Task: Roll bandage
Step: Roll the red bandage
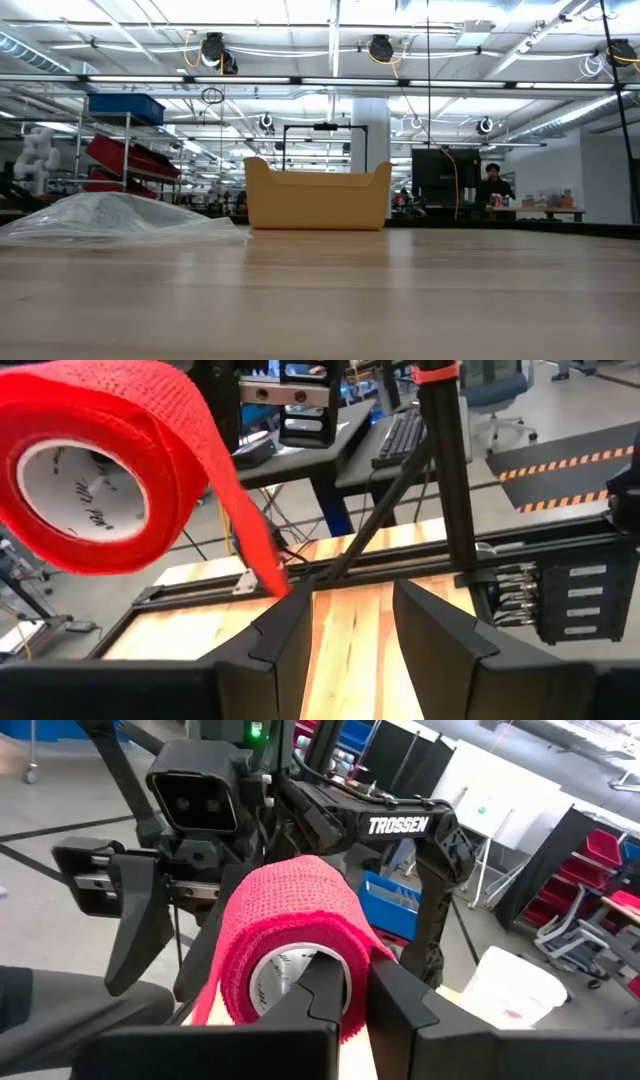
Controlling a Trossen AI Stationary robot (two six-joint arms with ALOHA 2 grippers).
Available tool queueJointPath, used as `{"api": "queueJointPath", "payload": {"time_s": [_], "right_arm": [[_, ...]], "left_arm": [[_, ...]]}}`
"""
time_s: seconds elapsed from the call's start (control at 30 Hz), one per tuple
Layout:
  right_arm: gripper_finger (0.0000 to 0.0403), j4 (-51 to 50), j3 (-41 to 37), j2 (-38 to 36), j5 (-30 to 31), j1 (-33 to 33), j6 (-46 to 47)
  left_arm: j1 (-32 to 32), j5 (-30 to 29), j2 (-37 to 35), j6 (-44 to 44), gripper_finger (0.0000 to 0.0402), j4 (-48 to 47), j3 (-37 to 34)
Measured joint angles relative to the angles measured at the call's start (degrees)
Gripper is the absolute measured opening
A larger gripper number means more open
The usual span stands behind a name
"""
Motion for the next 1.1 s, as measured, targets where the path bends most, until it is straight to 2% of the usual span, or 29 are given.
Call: {"api": "queueJointPath", "payload": {"time_s": [0.2,0.4,0.9,1.1], "right_arm": [[0.0019,0.04,0.00,0.00,0.00,0.01,-0.93],[0.0019,0.04,0.00,0.00,-0.15,0.01,-1.47],[0.0019,0.09,0.00,0.00,-0.22,0.01,-1.53],[0.0019,0.09,0.00,0.00,-0.22,0.01,-1.51]], "left_arm": [[0.50,-0.86,0.00,-0.32,0.0148,-0.04,0.00],[0.59,-8.83,-0.02,0.21,0.0148,-0.71,0.00],[0.57,-3.92,-0.02,-0.32,0.0148,-0.53,0.00],[-0.76,-4.44,-0.04,-0.36,0.0148,-0.53,0.00]]}}
